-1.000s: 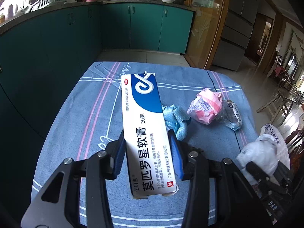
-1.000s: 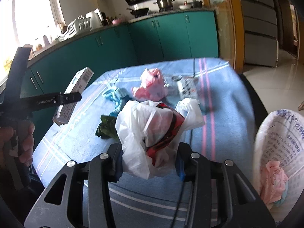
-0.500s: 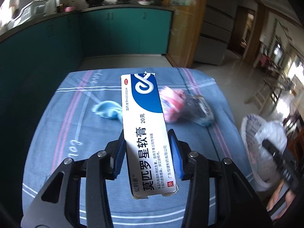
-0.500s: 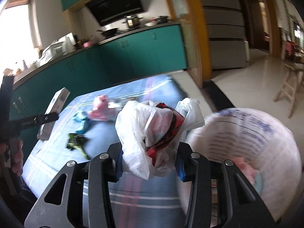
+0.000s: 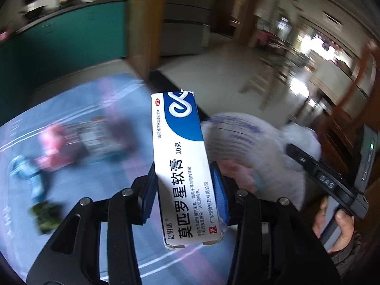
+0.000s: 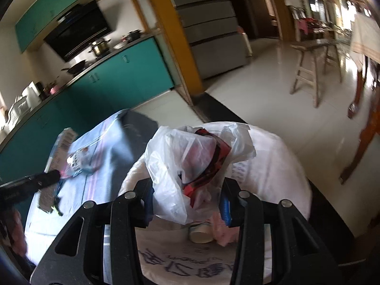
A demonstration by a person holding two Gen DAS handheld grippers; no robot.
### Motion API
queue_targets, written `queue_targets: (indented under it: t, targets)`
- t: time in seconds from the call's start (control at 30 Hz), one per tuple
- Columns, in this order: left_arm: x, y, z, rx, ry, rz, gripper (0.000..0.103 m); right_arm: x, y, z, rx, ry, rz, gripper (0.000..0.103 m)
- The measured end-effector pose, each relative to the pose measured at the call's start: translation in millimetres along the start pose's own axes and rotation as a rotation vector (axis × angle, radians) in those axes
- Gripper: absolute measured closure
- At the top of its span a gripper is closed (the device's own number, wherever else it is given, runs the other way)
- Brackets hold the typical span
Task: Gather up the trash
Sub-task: 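Carry both items to the wastebasket and open both tools to drop them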
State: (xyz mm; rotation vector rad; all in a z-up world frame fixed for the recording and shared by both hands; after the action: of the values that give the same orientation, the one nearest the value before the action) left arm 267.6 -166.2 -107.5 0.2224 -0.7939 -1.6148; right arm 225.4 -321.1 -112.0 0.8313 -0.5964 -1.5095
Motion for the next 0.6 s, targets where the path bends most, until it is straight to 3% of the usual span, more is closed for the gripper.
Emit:
queue_targets:
  t: [0.2,0.27,0.33,0.5,0.6]
  targets:
    - [73,-32,-57,-0.143,-0.109,-0.095,0.058,22,-2,7,0.013,-0.018,-0.065,0.059]
    - [86,-42,-70,-0.169,-0.107,-0.134,0.052,25,-4,6,0.008,-0.024,-0.074,0.059]
    - [86,-48,-73,-0.156,-0.054,-0.166,0.035,25,-5,4,0.0,-0.028,-0.076,0.055]
    - [45,-34,-56,-0.115,0.077,-0.181,0.027,18,-4,3,0.007,-0.032,-0.069,0.035]
    - [2,-18,-32,-0.082,0.155,-0.167,0.025,9,-1,-3,0.005,-0.03,-0.061,0.031]
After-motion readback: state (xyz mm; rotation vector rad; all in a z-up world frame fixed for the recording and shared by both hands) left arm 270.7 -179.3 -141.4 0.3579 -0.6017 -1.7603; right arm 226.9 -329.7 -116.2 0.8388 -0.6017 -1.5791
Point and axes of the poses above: each gripper's, at about its wrist camera, not at the fingertips, and z roughly against the way its jaws point, x to its right, y to its top, the point moved 9 cm from there along -z, roughly the way its jaws point, and after that the axes turned 13 degrees about z, right-handed, at the moved point
